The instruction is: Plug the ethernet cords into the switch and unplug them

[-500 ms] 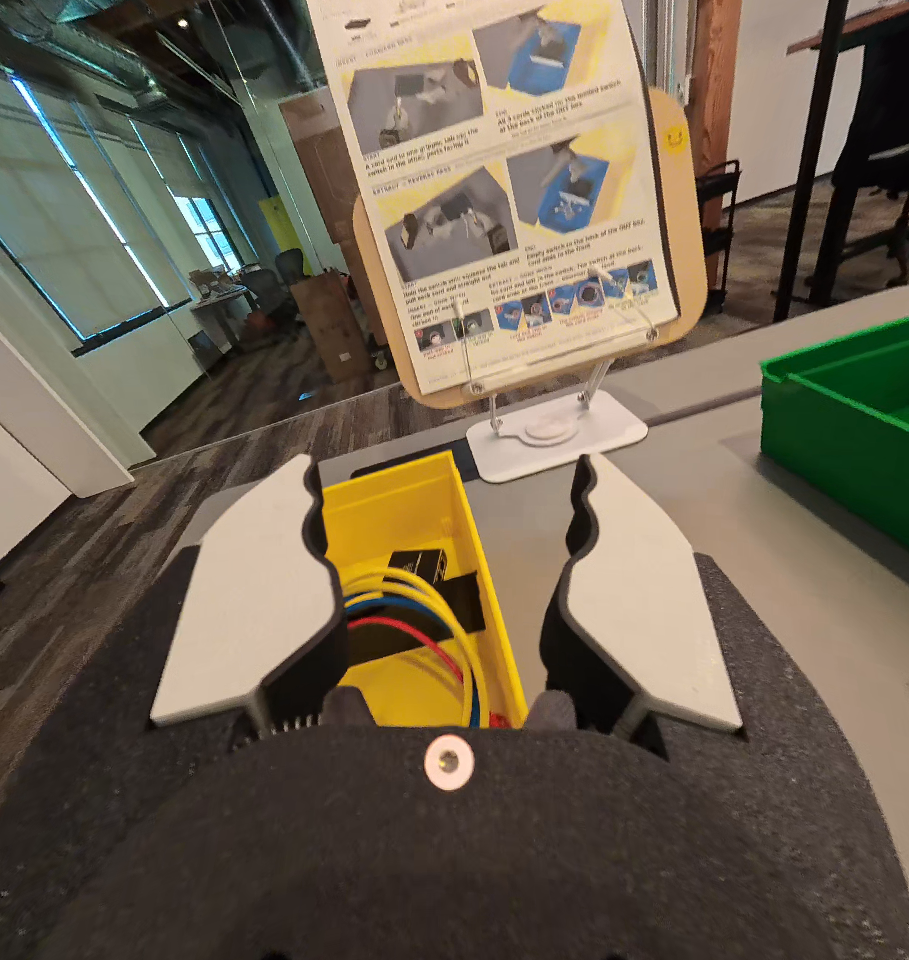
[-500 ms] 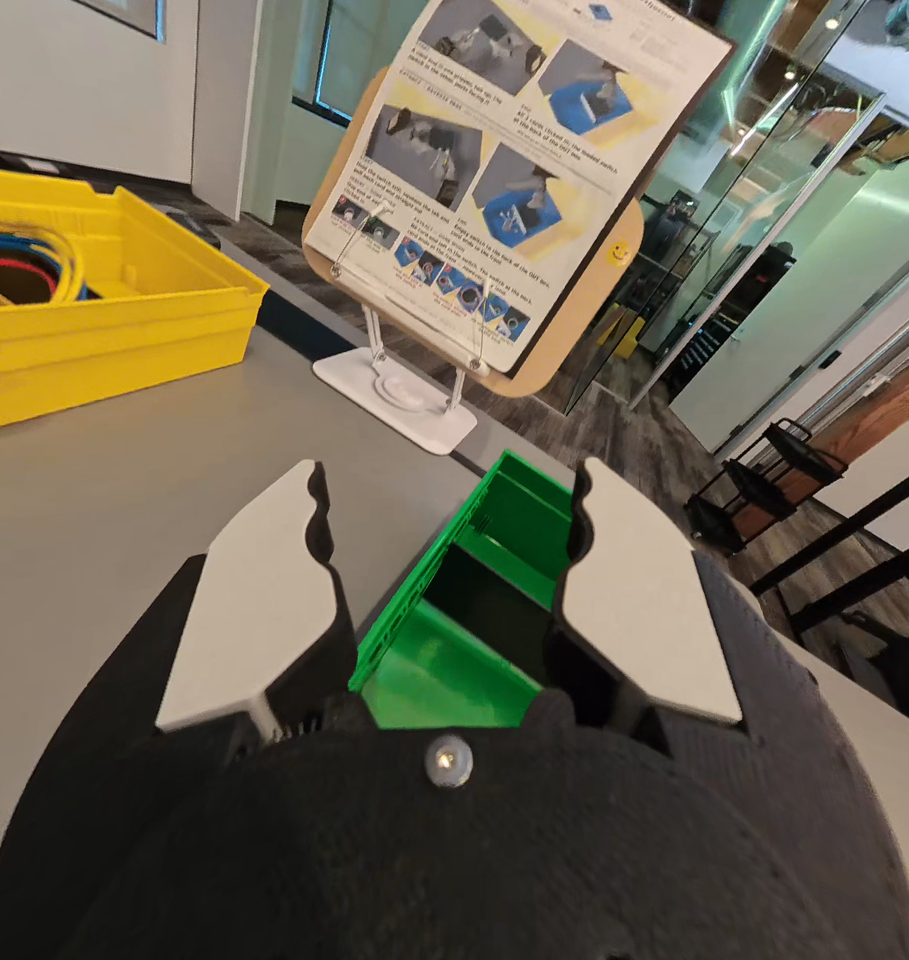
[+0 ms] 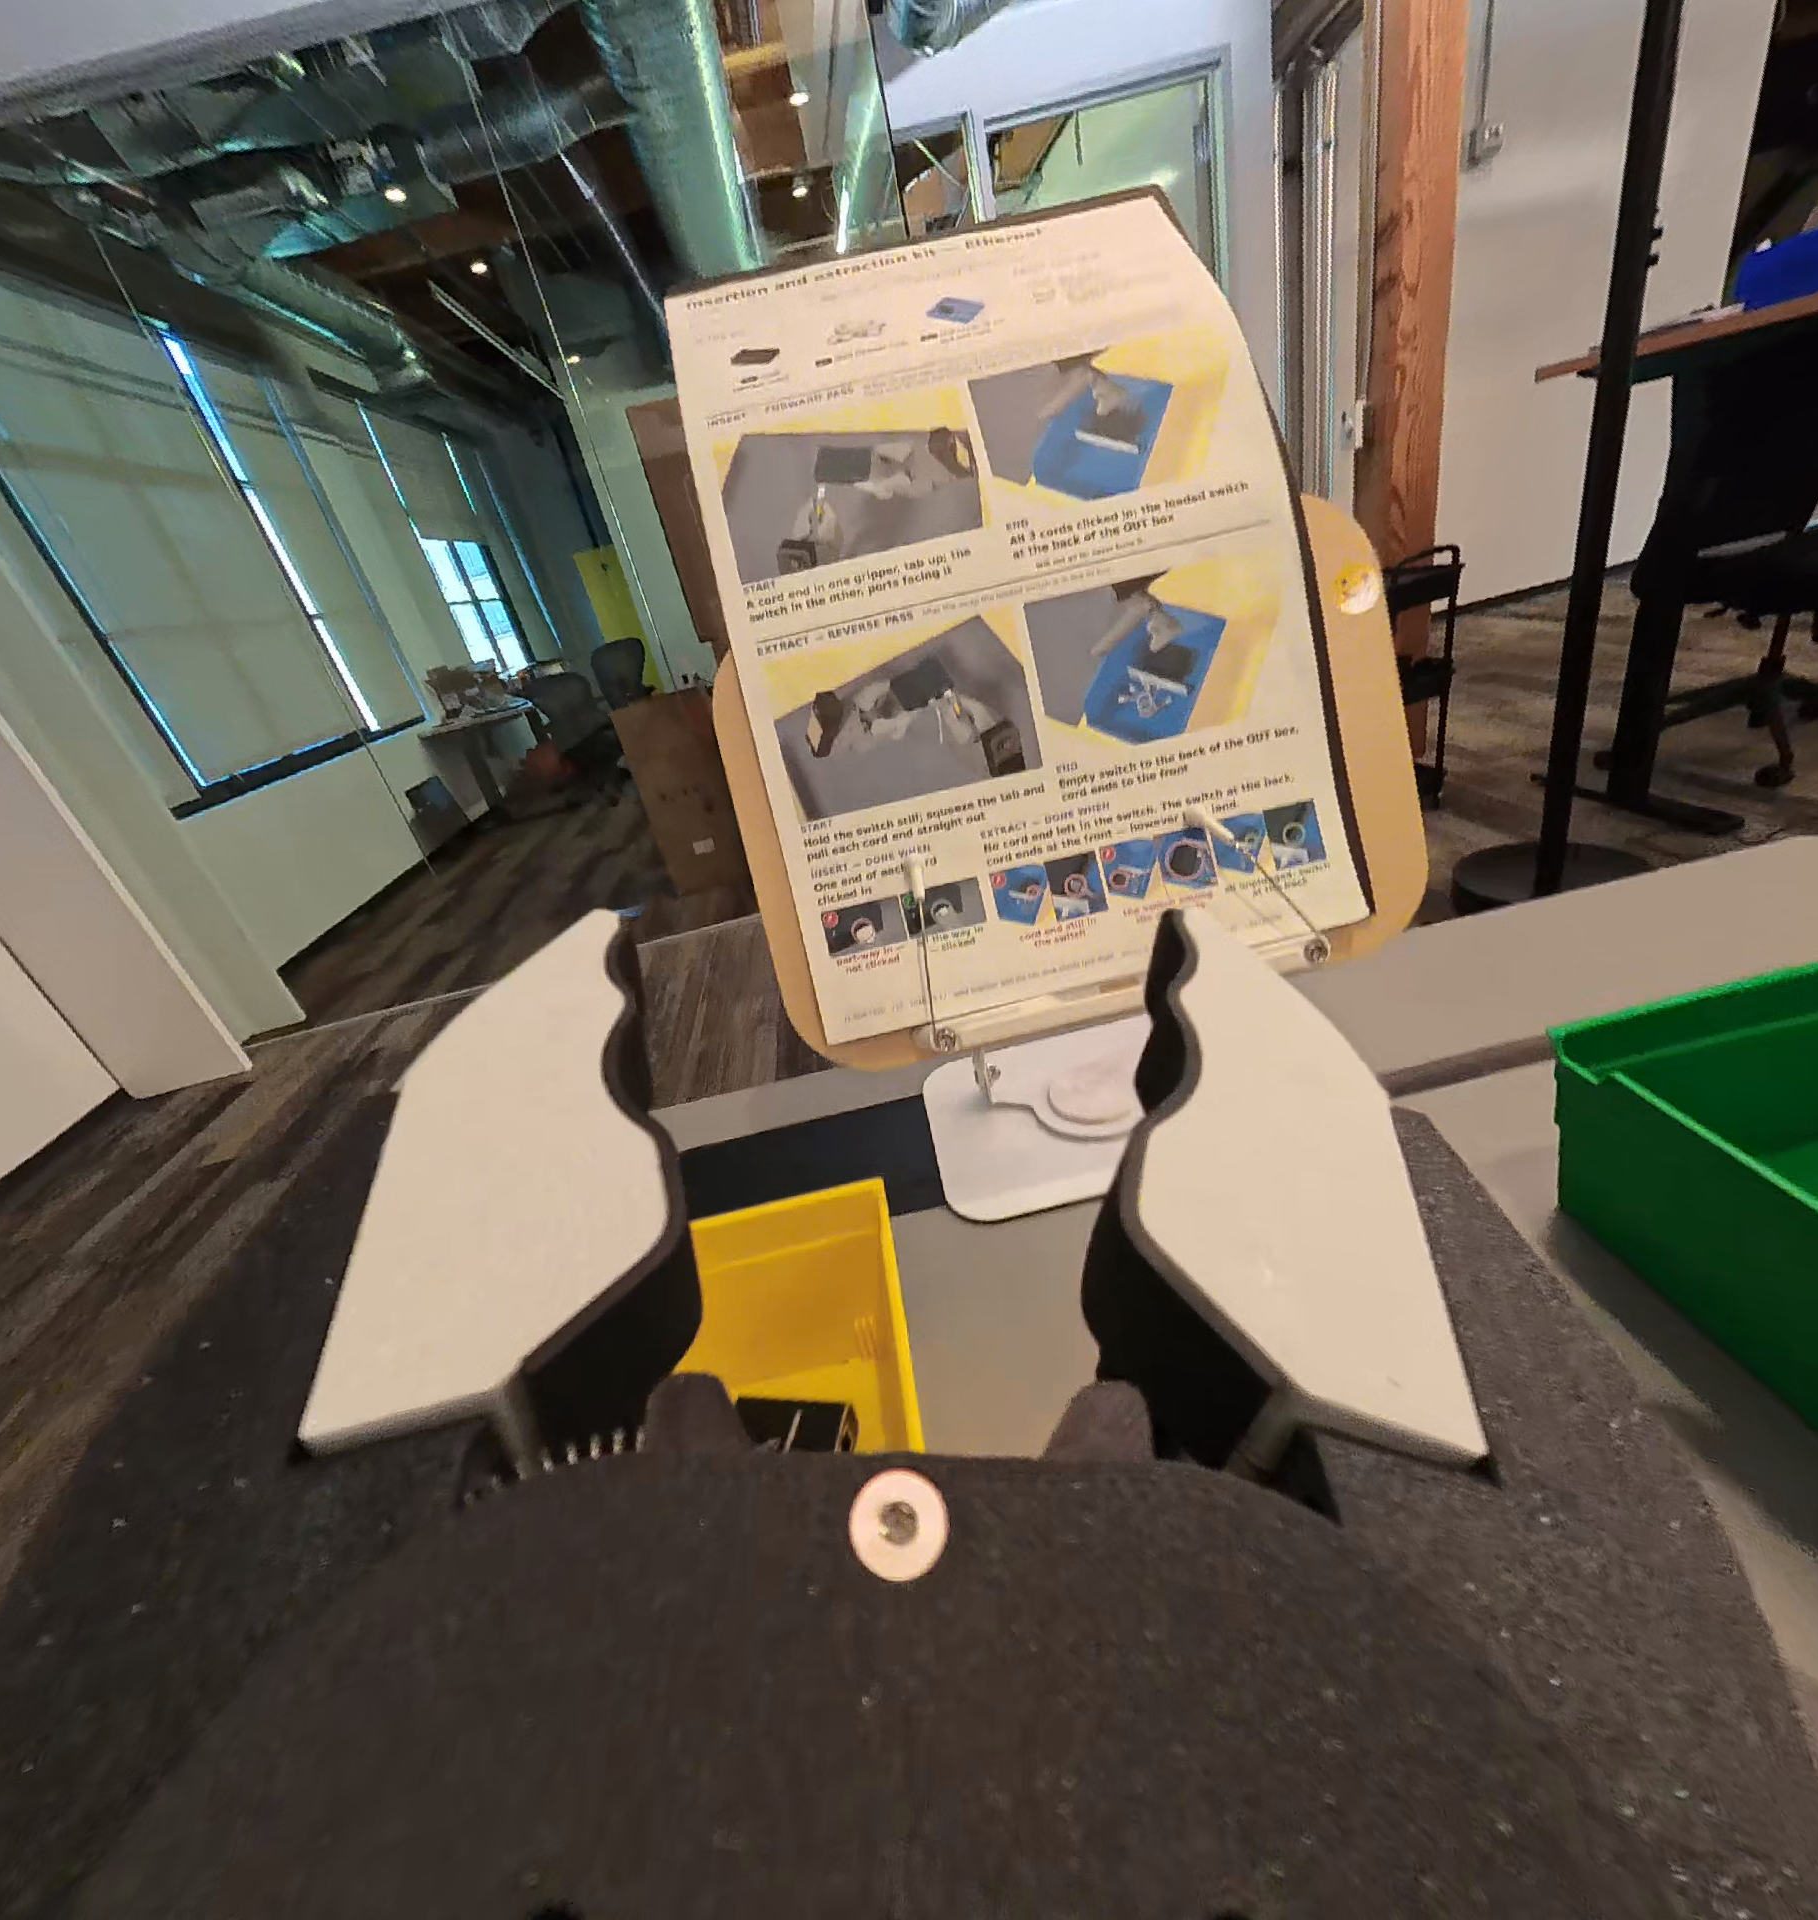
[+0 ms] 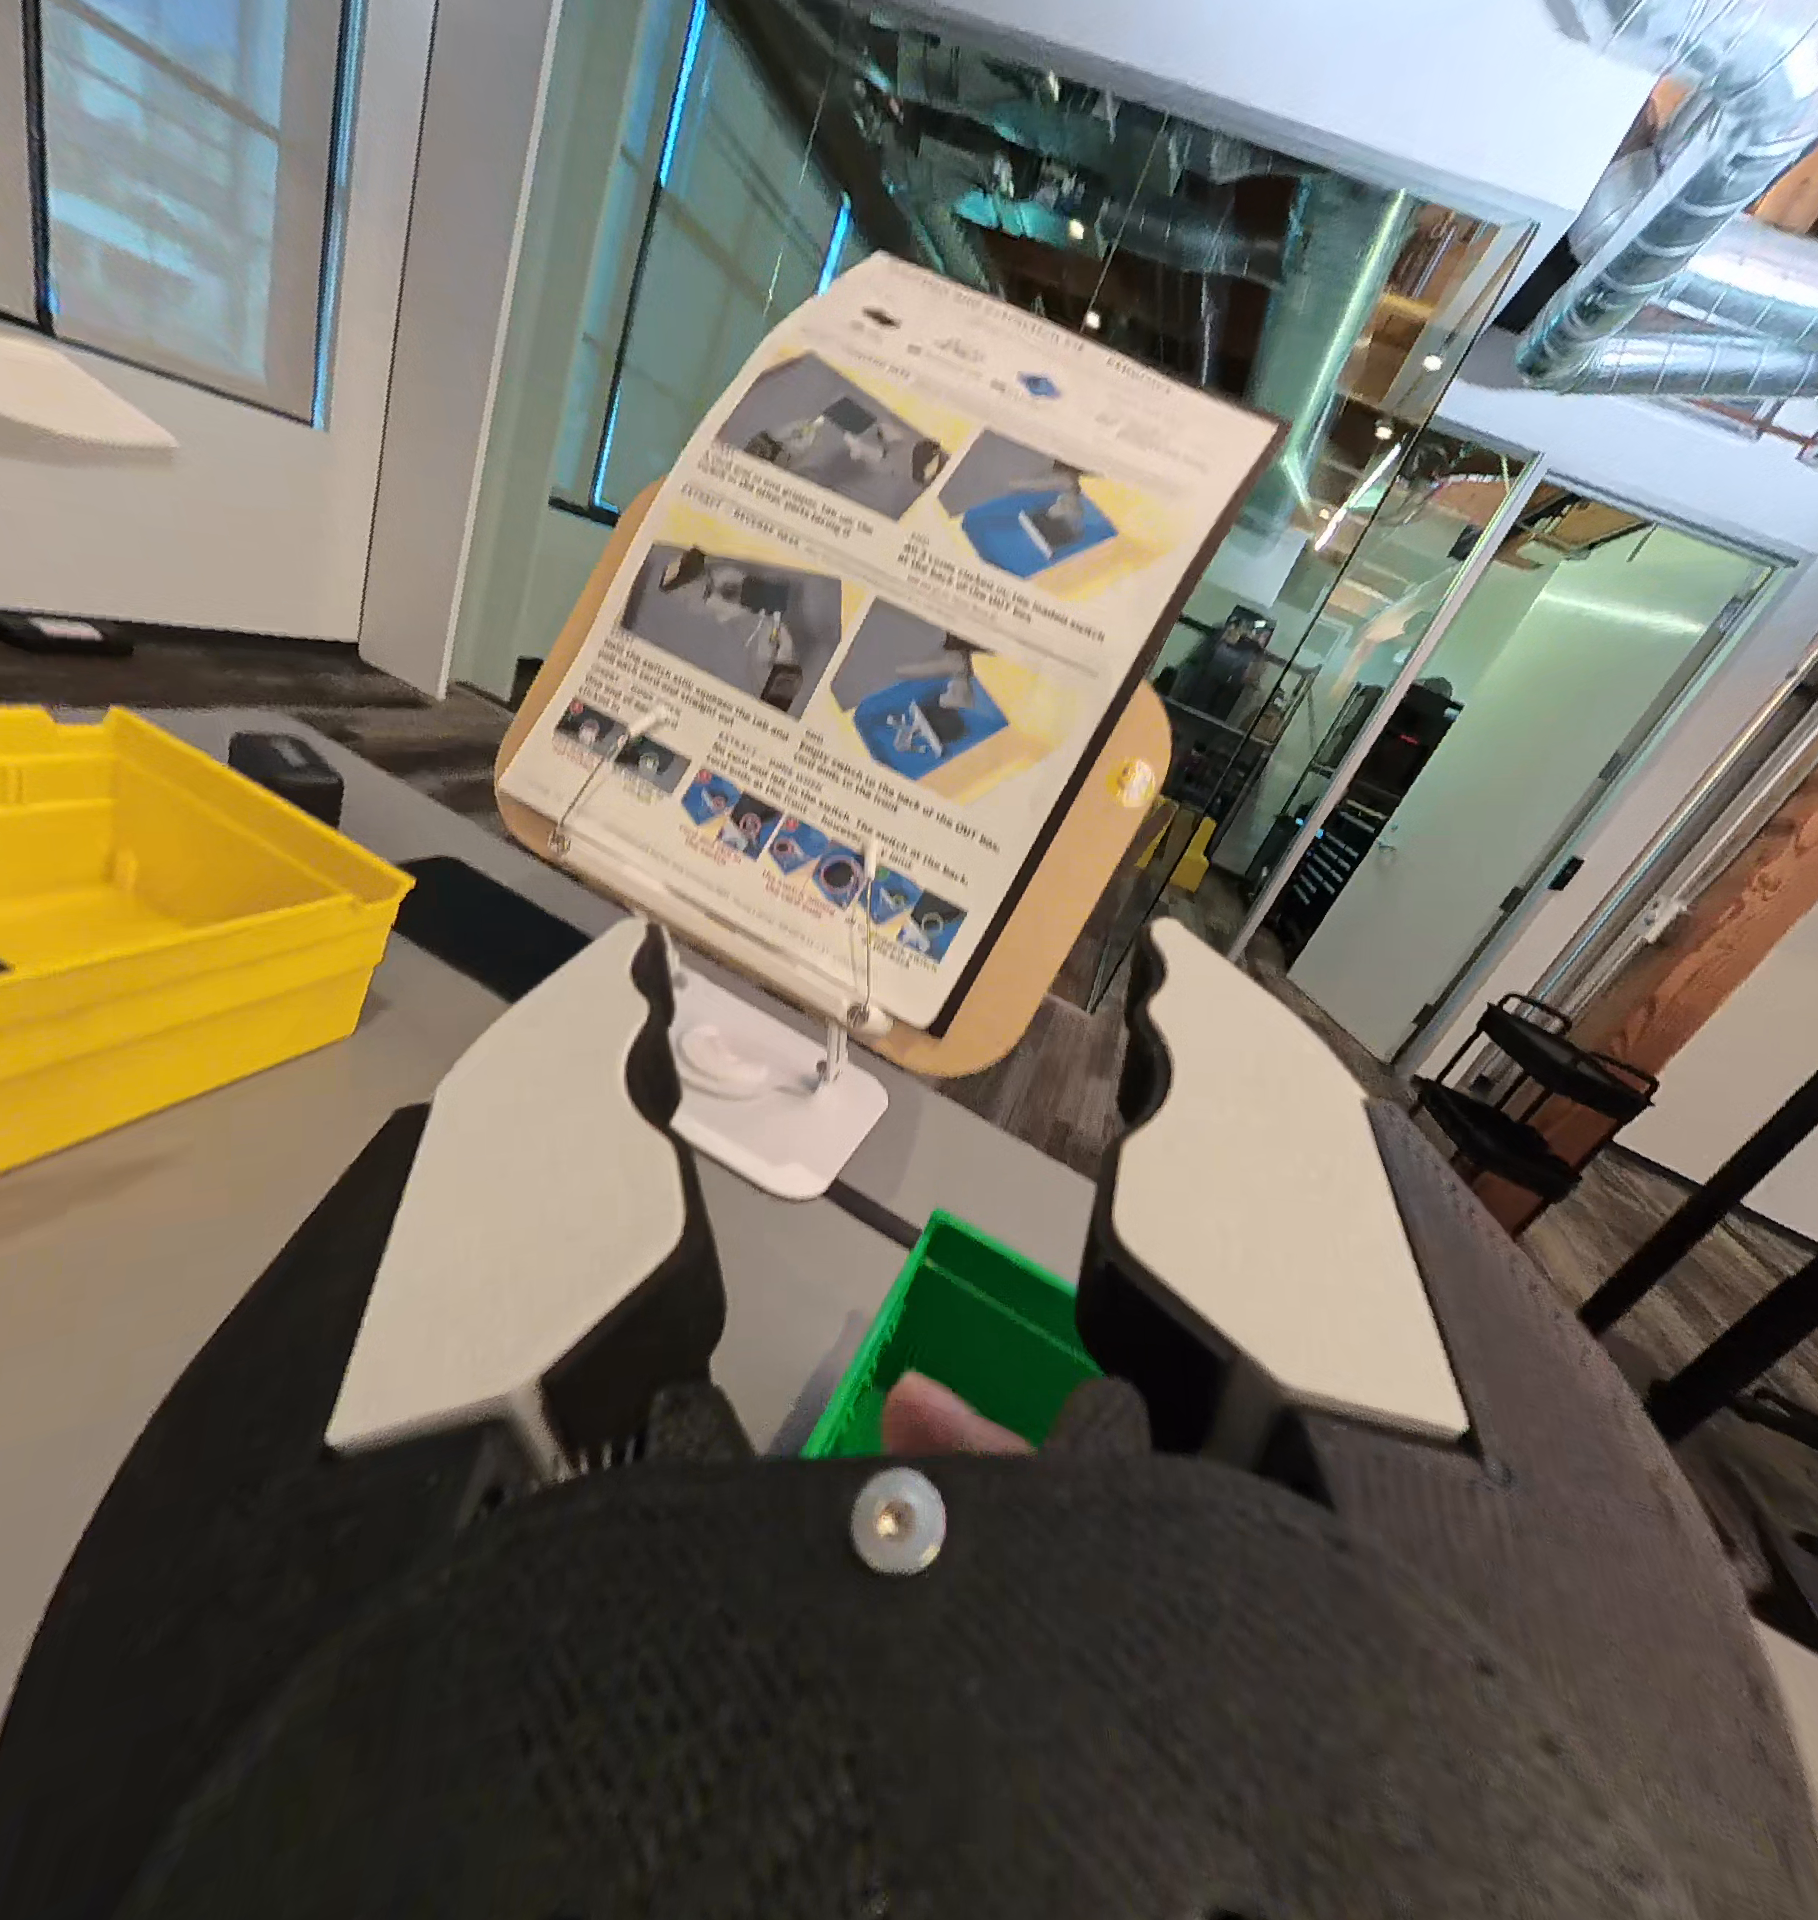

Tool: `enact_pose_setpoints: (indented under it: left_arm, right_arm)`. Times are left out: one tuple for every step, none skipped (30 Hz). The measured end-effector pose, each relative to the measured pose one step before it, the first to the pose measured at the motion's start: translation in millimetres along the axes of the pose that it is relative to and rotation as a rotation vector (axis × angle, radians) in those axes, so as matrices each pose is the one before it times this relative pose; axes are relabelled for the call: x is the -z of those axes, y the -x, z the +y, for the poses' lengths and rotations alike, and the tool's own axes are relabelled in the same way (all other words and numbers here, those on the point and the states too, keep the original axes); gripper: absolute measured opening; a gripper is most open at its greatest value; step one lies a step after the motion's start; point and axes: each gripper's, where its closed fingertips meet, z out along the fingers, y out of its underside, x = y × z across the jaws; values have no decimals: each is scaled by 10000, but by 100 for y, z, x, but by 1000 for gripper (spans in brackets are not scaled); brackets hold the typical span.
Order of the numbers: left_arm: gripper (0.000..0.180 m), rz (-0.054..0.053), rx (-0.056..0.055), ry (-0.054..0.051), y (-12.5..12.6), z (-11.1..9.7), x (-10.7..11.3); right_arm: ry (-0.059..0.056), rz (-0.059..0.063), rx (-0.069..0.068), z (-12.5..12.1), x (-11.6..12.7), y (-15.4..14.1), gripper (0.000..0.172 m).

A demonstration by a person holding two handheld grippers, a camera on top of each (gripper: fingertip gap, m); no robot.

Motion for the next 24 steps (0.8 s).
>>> enact_pose_setpoints:
  left_arm:
    - [92,51,145,-19,-44,-162,-505]
    - [93,71,179,22,-22,-61,-496]
    - [95,49,196,18,54,-19,-491]
    - [95,25,175,4,130,1,-477]
    - [95,-17,145,10,221,57,-466]
    - [94,-19,97,15,239,96,-456]
    - [94,-67,29,36,308,166,-455]
    - [94,-136,-7,59,426,243,-417]
    - [94,-147,0,70,454,365,-372]
    - [94,-155,38,66,482,459,-296]
    - [93,-149,69,30,475,526,-245]
    - [91,-143,70,21,419,575,-238]
    - [90,-62,-33,66,216,608,-289]
    - [90,-78,-177,206,153,704,-332]
    - [91,-130,-216,248,182,666,-285]
    - [93,-47,-134,154,32,441,-197]
    - [93,43,2,78,-90,230,-75]
    - [93,70,71,3,-127,5,19]
    - [93,37,28,-43,-83,-140,88]
    - [93,-23,-46,-55,-23,-198,133]
    - [93,-38,-94,-64,-41,-234,150]
    - [93,-16,-89,-56,-93,-198,171]
    - [94,7,-77,-41,-160,-125,152]
    - [94,20,-79,-32,-223,-93,131]
  right_arm:
    - [-176,-59,-79,-444,-606,-132,84]
    - [-106,-63,-158,-324,-597,-142,84]
    - [-82,-38,-193,-243,-570,-195,84]
    - [-70,-41,-195,-206,-536,-209,84]
    - [-118,-42,-128,-247,-513,-210,84]
    - [-106,-31,-99,-223,-473,-220,84]
    - [-116,-32,-36,-232,-419,-213,84]
    - [-54,-32,-27,-166,-381,-196,84]
    - [22,-178,-8,-67,-305,2,80]
    - [24,-151,22,-36,-244,-22,73]
    - [-69,66,4,-72,-207,-265,72]
    - [-68,96,33,3,-145,-197,72]
    - [31,-4,30,235,-111,109,71]
    - [77,23,-75,396,-181,242,72]
    - [277,23,-151,732,-308,337,71]
    - [456,31,-150,962,-385,346,72]
    - [349,-21,-130,771,-366,418,72]
    - [167,-2,-41,501,-264,331,74]
    - [92,119,2,339,-136,102,73]
    - [142,111,28,353,-90,43,74]
    - [148,97,31,304,-39,18,74]
    - [148,164,22,282,2,-115,75]
    - [142,219,49,223,37,-226,78]
    - [105,160,79,139,79,-169,80]
